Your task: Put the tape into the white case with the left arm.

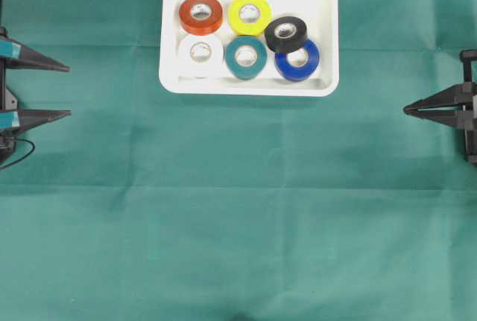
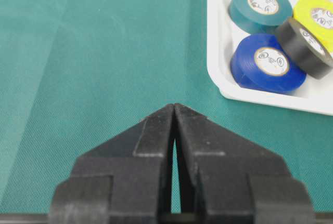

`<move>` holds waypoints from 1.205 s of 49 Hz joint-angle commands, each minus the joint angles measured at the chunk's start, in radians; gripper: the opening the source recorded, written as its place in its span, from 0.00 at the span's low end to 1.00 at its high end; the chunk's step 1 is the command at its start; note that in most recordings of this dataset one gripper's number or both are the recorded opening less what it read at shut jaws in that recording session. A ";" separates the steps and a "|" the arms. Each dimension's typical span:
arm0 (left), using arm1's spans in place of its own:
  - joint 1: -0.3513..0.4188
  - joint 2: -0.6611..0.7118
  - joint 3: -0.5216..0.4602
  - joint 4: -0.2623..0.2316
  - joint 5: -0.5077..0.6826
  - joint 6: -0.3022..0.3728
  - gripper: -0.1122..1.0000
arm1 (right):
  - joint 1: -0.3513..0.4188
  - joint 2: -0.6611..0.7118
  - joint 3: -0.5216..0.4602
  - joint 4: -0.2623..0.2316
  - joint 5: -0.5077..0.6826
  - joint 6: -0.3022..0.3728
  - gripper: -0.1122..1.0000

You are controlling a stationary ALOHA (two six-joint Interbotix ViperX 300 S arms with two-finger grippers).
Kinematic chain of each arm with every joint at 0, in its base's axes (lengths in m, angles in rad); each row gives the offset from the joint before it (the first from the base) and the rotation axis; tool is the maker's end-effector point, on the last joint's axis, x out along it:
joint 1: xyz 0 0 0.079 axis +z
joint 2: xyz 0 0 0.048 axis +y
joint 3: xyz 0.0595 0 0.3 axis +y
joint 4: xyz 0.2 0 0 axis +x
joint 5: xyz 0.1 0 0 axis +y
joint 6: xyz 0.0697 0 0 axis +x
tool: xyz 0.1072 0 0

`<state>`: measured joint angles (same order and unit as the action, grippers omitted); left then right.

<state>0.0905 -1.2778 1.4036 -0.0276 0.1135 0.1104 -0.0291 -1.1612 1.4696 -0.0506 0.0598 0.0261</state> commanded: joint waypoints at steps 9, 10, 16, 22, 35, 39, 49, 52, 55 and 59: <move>-0.005 0.002 0.002 -0.002 -0.009 -0.002 0.83 | 0.000 0.008 -0.012 -0.002 -0.009 0.002 0.02; -0.005 0.002 0.002 -0.002 -0.009 -0.002 0.83 | 0.000 0.006 -0.011 -0.002 -0.011 0.002 0.02; -0.008 0.002 0.002 -0.002 -0.009 -0.002 0.83 | 0.000 0.006 -0.011 -0.002 -0.011 0.002 0.02; -0.015 0.002 0.003 -0.002 -0.009 -0.002 0.83 | 0.000 0.006 -0.011 -0.002 -0.011 0.002 0.02; -0.061 0.003 0.002 -0.002 -0.008 -0.002 0.83 | -0.002 0.008 -0.012 -0.002 -0.011 0.002 0.02; -0.081 0.002 0.003 -0.002 -0.008 -0.002 0.83 | 0.000 0.006 -0.012 -0.002 -0.011 0.002 0.02; -0.097 0.002 0.003 -0.002 -0.009 0.000 0.83 | -0.002 0.006 -0.012 -0.002 -0.011 0.002 0.02; -0.097 0.002 0.002 -0.002 -0.009 0.000 0.83 | 0.000 0.008 -0.012 -0.002 -0.011 0.002 0.02; -0.097 0.002 0.003 -0.002 -0.008 0.000 0.83 | 0.000 0.006 -0.012 -0.002 -0.009 0.002 0.02; -0.097 0.002 0.003 -0.002 -0.009 0.000 0.83 | 0.000 0.008 -0.012 -0.002 -0.009 0.002 0.02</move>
<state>-0.0031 -1.2839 1.4174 -0.0276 0.1135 0.1104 -0.0291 -1.1612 1.4696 -0.0506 0.0598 0.0261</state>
